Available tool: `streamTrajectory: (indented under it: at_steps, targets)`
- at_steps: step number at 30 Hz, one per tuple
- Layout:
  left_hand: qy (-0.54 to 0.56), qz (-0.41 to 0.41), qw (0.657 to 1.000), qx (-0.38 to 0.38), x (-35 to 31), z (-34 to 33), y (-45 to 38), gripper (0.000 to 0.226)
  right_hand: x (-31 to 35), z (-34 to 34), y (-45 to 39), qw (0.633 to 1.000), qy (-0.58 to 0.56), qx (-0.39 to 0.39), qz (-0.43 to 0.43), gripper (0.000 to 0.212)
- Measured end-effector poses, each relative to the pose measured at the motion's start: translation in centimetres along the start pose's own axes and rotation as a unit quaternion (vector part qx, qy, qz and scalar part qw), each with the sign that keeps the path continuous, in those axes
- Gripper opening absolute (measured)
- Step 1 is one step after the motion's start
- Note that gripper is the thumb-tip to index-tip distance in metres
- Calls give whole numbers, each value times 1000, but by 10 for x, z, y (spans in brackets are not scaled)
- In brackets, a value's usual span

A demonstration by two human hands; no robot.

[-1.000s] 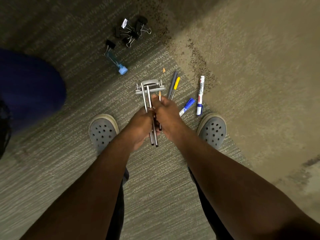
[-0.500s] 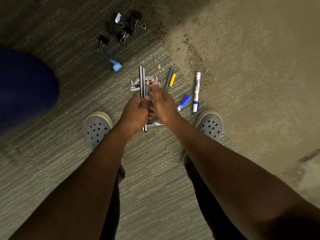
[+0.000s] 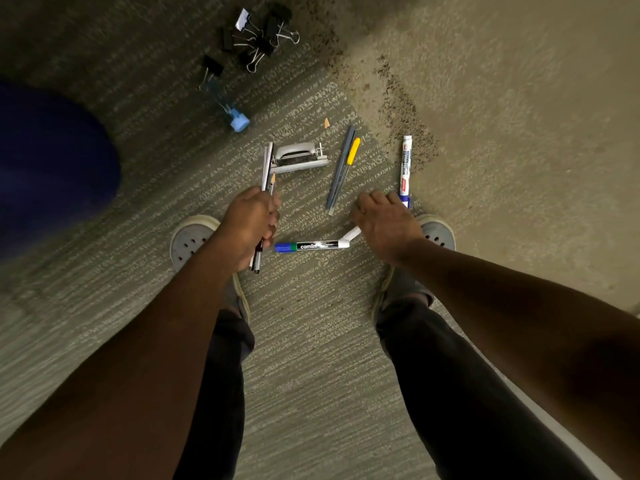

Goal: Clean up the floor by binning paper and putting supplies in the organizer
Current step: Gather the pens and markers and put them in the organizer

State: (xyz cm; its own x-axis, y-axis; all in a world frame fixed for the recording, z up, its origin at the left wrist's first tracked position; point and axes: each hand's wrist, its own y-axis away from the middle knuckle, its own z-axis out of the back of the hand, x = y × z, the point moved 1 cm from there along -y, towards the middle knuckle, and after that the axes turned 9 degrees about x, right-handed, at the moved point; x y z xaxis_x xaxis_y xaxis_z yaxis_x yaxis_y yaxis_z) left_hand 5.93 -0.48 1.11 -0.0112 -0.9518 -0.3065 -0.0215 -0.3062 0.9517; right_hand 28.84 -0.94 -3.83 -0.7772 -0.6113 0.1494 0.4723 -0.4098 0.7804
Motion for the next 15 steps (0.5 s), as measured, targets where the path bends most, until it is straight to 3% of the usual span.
streamTrajectory:
  at_steps: [8, 15]
  targets:
    - [-42, -29, 992, -113, 12, 0, 0, 18, 12, 3, 6, 986, -114, -95, -73, 20]
    - [-26, -64, 986, -151, 16, 9, -4, 21, 70, -1, -17, 992, -76, -63, 84, 37]
